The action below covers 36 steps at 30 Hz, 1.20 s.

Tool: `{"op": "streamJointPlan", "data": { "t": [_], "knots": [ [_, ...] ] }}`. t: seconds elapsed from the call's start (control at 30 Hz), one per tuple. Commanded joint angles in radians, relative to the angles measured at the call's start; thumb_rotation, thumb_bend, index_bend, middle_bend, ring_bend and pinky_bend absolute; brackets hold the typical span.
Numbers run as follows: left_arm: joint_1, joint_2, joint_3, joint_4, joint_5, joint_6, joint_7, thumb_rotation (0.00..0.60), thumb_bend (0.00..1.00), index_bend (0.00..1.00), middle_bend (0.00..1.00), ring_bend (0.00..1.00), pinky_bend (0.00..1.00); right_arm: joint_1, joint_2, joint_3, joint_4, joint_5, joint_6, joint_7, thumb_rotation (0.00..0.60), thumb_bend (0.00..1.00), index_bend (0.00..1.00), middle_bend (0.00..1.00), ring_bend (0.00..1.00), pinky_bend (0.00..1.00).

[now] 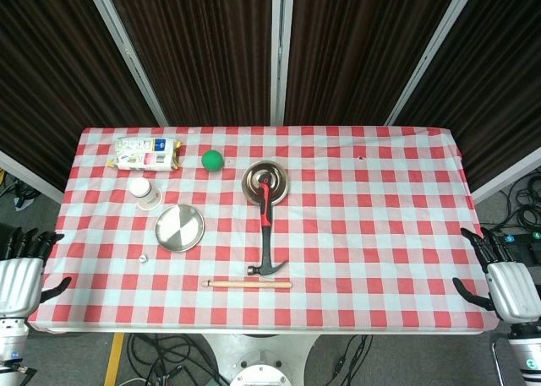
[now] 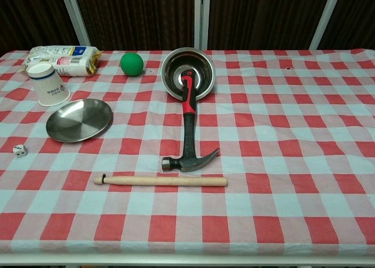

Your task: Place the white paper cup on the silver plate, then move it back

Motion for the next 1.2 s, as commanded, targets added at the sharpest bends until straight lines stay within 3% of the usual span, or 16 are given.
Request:
{"op": "streamJointPlan", "data": {
  "t": [0.03,0.43,0.67,0.77,0.83,1.0,1.2],
  "knots": [
    [-0.003,-0.003,-0.001,0.001,-0.003,-0.004,0.003,0.600,0.15,0.23,0.19,0.11,0.05,0.002,-0.001,0.001,-0.001,-0.001,-0.001,-0.002,0.600,0.21,0.05,0.16,0.00,0.13],
    [-0.023,-0.001,-0.003,-0.006,-0.001,-0.035,-0.010,0.600,0.15,0.24,0.19,0.11,0.05,-0.001,0.001,0.002,0.007,0.001,0.006,0.004,0.600,0.21,0.05,0.16,0.00,0.13],
    [-0.096,-0.022,-0.016,0.037,0.009,-0.136,-0.070,0.600,0.15,0.29,0.22,0.12,0.08,0.006,0.005,0.007,0.015,0.000,0.002,0.008,0.600,0.21,0.05,0.16,0.00,0.13],
    [-0.140,-0.047,-0.018,0.072,0.002,-0.208,-0.086,0.600,0.15,0.36,0.32,0.22,0.22,0.009,0.006,0.009,0.015,0.003,-0.003,0.007,0.600,0.21,0.05,0.16,0.00,0.13],
    [-0.166,-0.063,-0.016,0.091,-0.007,-0.257,-0.105,0.600,0.15,0.40,0.40,0.31,0.38,0.010,0.007,0.009,0.015,0.004,-0.006,0.006,0.600,0.21,0.05,0.16,0.00,0.13],
    [-0.226,-0.106,-0.012,0.146,-0.044,-0.392,-0.207,0.600,0.15,0.50,0.68,0.62,0.74,0.012,0.007,0.009,0.012,0.013,-0.015,0.002,0.600,0.21,0.05,0.18,0.00,0.13],
    [-0.264,-0.181,-0.021,0.222,-0.096,-0.465,-0.243,0.600,0.15,0.50,0.79,0.75,0.90,0.016,0.008,0.009,0.007,0.016,-0.024,-0.005,0.600,0.21,0.05,0.19,0.00,0.13]
  ]
}}
